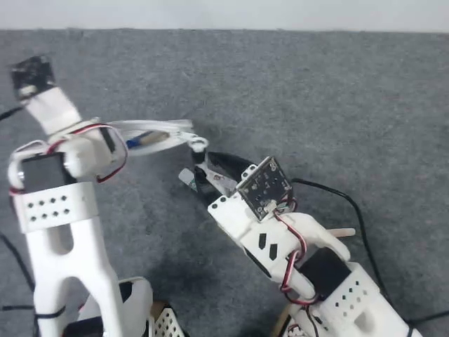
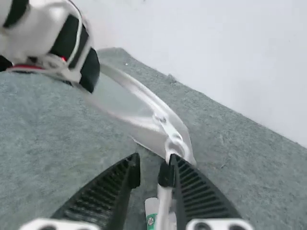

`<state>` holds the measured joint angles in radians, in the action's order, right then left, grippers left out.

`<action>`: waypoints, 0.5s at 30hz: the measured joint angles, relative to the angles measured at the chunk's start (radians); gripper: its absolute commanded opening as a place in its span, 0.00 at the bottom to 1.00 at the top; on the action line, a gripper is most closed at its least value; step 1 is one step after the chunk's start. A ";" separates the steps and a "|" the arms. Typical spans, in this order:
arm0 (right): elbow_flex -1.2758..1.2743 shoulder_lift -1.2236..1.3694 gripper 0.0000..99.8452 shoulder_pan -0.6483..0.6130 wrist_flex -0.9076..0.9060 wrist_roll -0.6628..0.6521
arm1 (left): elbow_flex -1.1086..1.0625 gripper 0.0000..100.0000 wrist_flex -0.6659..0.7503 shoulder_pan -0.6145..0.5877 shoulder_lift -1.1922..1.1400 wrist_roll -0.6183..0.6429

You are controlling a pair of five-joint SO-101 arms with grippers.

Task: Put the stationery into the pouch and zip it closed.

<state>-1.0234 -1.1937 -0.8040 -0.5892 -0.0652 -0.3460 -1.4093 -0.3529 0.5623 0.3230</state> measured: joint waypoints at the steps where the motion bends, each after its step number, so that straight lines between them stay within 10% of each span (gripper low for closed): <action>1: 0.009 0.000 0.14 -0.002 -0.029 -0.006 | 0.000 0.01 0.000 -0.017 0.000 0.006; 15: 0.104 -0.002 0.16 0.002 -0.583 -0.110 | 0.000 0.01 0.012 -0.100 0.000 0.031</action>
<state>-0.9191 -1.1953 -0.8025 -1.1722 -0.1757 -0.3460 -1.3970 -0.4526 0.5623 0.3537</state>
